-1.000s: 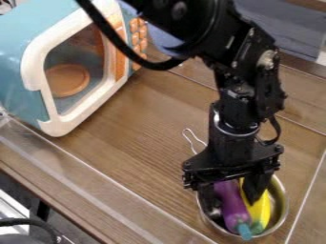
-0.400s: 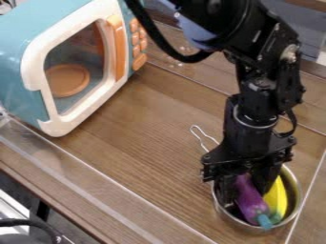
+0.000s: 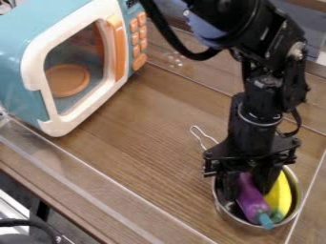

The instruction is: Remove the eggplant from inside the silver pot and put it on the table

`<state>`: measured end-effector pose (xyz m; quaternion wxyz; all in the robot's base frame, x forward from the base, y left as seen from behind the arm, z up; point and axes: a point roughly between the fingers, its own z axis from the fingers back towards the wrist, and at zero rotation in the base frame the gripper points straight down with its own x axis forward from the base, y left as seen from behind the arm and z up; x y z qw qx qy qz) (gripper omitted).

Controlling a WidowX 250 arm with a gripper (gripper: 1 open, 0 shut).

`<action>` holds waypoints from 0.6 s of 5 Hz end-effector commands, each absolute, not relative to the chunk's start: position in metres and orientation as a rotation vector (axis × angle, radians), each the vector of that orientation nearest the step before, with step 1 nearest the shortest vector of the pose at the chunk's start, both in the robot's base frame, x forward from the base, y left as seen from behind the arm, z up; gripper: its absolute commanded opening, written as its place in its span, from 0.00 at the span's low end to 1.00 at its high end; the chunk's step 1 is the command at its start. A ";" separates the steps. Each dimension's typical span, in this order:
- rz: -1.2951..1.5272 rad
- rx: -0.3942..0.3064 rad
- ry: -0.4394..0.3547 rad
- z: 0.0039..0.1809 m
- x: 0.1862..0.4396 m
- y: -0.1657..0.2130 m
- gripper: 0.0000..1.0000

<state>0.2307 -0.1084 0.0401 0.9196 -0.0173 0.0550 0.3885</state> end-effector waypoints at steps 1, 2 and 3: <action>0.720 -0.035 0.112 0.043 0.230 -0.114 0.00; 0.666 -0.030 0.126 0.043 0.235 -0.115 0.00; 0.605 -0.029 0.141 0.043 0.240 -0.116 0.00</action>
